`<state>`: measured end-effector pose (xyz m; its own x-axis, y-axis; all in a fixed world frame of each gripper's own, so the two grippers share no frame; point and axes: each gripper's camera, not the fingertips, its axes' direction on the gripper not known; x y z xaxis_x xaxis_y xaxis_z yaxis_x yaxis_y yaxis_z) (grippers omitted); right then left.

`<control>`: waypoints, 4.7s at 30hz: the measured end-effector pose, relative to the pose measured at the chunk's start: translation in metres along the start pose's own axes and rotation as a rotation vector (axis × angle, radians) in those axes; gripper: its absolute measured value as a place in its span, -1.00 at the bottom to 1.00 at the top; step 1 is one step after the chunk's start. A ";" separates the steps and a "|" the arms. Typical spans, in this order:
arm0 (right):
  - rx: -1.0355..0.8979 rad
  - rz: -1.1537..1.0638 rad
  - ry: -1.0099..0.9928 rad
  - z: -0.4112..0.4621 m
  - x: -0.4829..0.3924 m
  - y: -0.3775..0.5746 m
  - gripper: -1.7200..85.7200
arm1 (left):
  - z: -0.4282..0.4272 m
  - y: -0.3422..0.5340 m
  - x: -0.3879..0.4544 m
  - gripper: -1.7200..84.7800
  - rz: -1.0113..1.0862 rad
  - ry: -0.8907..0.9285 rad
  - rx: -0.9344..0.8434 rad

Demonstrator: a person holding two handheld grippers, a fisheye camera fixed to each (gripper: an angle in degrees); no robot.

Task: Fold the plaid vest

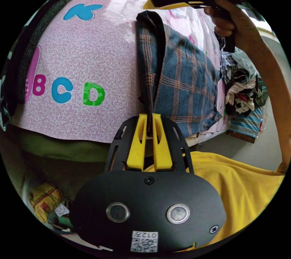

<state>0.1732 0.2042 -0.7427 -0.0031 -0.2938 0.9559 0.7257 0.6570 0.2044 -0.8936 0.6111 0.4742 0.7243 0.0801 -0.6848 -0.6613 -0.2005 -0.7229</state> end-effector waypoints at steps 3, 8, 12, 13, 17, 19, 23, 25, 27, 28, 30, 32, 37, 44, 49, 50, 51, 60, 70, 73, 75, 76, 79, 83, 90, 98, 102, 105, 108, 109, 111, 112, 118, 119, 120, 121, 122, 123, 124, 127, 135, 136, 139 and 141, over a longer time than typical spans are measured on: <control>-0.127 -0.070 0.128 0.016 -0.016 -0.021 -0.83 | 0.008 0.004 0.003 -0.93 0.007 0.000 0.009; -0.202 -0.170 0.277 0.009 -0.022 -0.021 -0.92 | 0.018 0.015 0.009 -0.94 0.007 0.016 0.037; -0.138 -0.143 0.194 -0.028 -0.001 0.000 -0.93 | 0.019 0.032 0.027 -0.94 0.031 0.055 0.088; -0.109 -0.127 0.158 -0.044 0.008 0.010 -0.93 | 0.018 0.034 0.031 -0.94 0.037 0.057 0.095; 0.004 -0.078 0.035 -0.105 0.044 0.057 -0.93 | 0.017 0.055 0.074 -0.94 0.102 0.056 0.153; 0.057 -0.065 -0.003 -0.132 0.060 0.084 -0.93 | 0.019 0.064 0.098 -0.94 0.134 0.042 0.176; 0.184 -0.032 -0.063 -0.194 0.102 0.161 -0.93 | 0.031 0.083 0.165 -0.94 0.215 0.004 0.226; 0.237 -0.017 -0.089 -0.219 0.122 0.199 -0.93 | 0.040 0.091 0.197 -0.95 0.251 -0.021 0.246; 0.288 0.002 -0.116 -0.241 0.144 0.238 -0.93 | 0.058 0.101 0.243 -0.95 0.304 -0.053 0.256; 0.318 0.015 -0.137 -0.254 0.159 0.264 -0.93 | 0.064 0.103 0.254 -0.95 0.318 -0.062 0.257; 0.351 0.033 -0.160 -0.266 0.184 0.302 -0.93 | 0.094 0.108 0.299 -0.95 0.376 -0.123 0.242; 0.388 0.055 -0.194 -0.272 0.220 0.349 -0.93 | 0.123 0.106 0.328 -0.95 0.403 -0.170 0.222; 0.440 0.138 -0.316 -0.262 0.302 0.430 -0.93 | 0.217 0.087 0.390 -0.95 0.437 -0.270 0.122; 0.470 0.256 -0.514 -0.230 0.414 0.514 -0.93 | 0.340 0.051 0.436 -0.95 0.394 -0.378 -0.004; 0.510 0.293 -0.699 -0.224 0.472 0.549 -0.93 | 0.381 0.040 0.460 -0.95 0.361 -0.427 -0.019; 0.522 0.290 -0.730 -0.227 0.482 0.556 -0.93 | 0.388 0.039 0.466 -0.95 0.361 -0.446 -0.021; 0.528 0.285 -0.740 -0.228 0.487 0.560 -0.93 | 0.394 0.037 0.472 -0.95 0.361 -0.455 -0.027; 0.530 0.333 -0.835 -0.204 0.537 0.626 -0.93 | 0.494 0.031 0.493 -0.93 0.418 -0.627 -0.156; 0.495 0.413 -0.823 -0.190 0.553 0.666 -0.93 | 0.585 0.020 0.485 -0.87 0.468 -0.713 -0.247; 0.473 0.450 -0.756 -0.200 0.555 0.684 -0.93 | 0.592 0.022 0.474 -0.86 0.482 -0.705 -0.238; 0.478 0.501 -0.672 -0.211 0.556 0.696 -0.93 | 0.594 0.022 0.467 -0.85 0.503 -0.706 -0.240; 0.505 0.532 -0.593 -0.223 0.554 0.704 -0.93 | 0.594 0.022 0.466 -0.85 0.512 -0.709 -0.243; 0.617 0.462 -0.521 -0.254 0.529 0.707 -0.94 | 0.594 0.022 0.457 -0.84 0.555 -0.724 -0.252; 0.585 0.301 -0.503 -0.258 0.476 0.670 -0.95 | 0.586 0.021 0.440 -0.84 0.582 -0.719 -0.252; 0.360 0.396 -0.341 -0.206 0.442 0.635 -0.96 | 0.543 0.011 0.394 -0.85 0.575 -0.585 -0.236; 0.438 0.422 -0.281 -0.230 0.410 0.655 -0.96 | 0.421 0.006 0.295 -0.90 0.469 0.019 -0.151; 0.494 0.306 -0.389 -0.247 0.362 0.680 -0.96 | 0.359 0.004 0.222 -0.93 0.397 0.227 0.009; 0.403 0.207 -0.443 -0.231 0.311 0.696 -0.96 | 0.347 -0.005 0.186 -0.94 0.347 0.050 0.033; 0.287 0.210 -0.441 -0.196 0.274 0.709 -0.96 | 0.352 -0.016 0.174 -0.95 0.390 -0.136 0.011; 0.249 0.228 -0.457 -0.180 0.265 0.712 -0.96 | 0.356 -0.018 0.172 -0.95 0.403 -0.173 -0.004; 0.224 0.256 -0.393 -0.162 0.255 0.718 -0.96 | 0.376 -0.026 0.157 -0.95 0.415 -0.337 -0.096; 0.241 0.267 -0.382 -0.155 0.253 0.722 -0.96 | 0.381 -0.026 0.153 -0.95 0.432 -0.344 -0.114; 0.264 0.337 -0.453 -0.150 0.255 0.725 -0.96 | 0.374 -0.041 0.104 -0.95 0.371 -0.161 -0.133; 0.280 0.340 -0.438 -0.158 0.251 0.725 -0.96 | 0.366 -0.043 0.101 -0.95 0.370 -0.155 -0.134; 0.295 0.333 -0.426 -0.163 0.248 0.726 -0.96 | 0.357 -0.041 0.103 -0.95 0.393 -0.188 -0.112; 0.325 0.306 -0.405 -0.172 0.241 0.727 -0.96 | 0.352 -0.039 0.105 -0.95 0.412 -0.213 -0.097; 0.335 0.282 -0.391 -0.176 0.234 0.727 -0.96 | 0.346 -0.035 0.108 -0.95 0.458 -0.259 -0.079; 0.330 0.278 -0.384 -0.175 0.231 0.726 -0.96 | 0.346 -0.033 0.109 -0.95 0.495 -0.297 -0.091; 0.291 0.282 -0.370 -0.166 0.227 0.724 -0.96 | 0.349 -0.032 0.108 -0.95 0.508 -0.314 -0.106; 0.226 0.332 -0.383 -0.146 0.228 0.721 -0.96 | 0.354 -0.036 0.094 -0.95 0.506 -0.284 -0.127; 0.372 0.386 -0.308 -0.200 0.248 0.705 -0.96 | 0.280 -0.063 0.081 -0.95 0.480 -0.276 0.041; 0.409 0.394 -0.277 -0.209 0.256 0.696 -0.96 | 0.276 -0.070 0.080 -0.95 0.471 -0.272 0.056; 0.466 0.429 -0.220 -0.219 0.279 0.665 -0.96 | 0.269 -0.108 0.072 -0.95 0.414 -0.225 0.099; 0.489 0.452 -0.181 -0.220 0.292 0.647 -0.96 | 0.275 -0.133 0.074 -0.95 0.419 -0.215 0.109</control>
<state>0.7932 0.3905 -0.3781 0.0808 0.1749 0.9813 0.2891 0.9380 -0.1910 -0.8054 0.9120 0.4948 0.3417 0.2170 -0.9144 -0.9126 -0.1558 -0.3780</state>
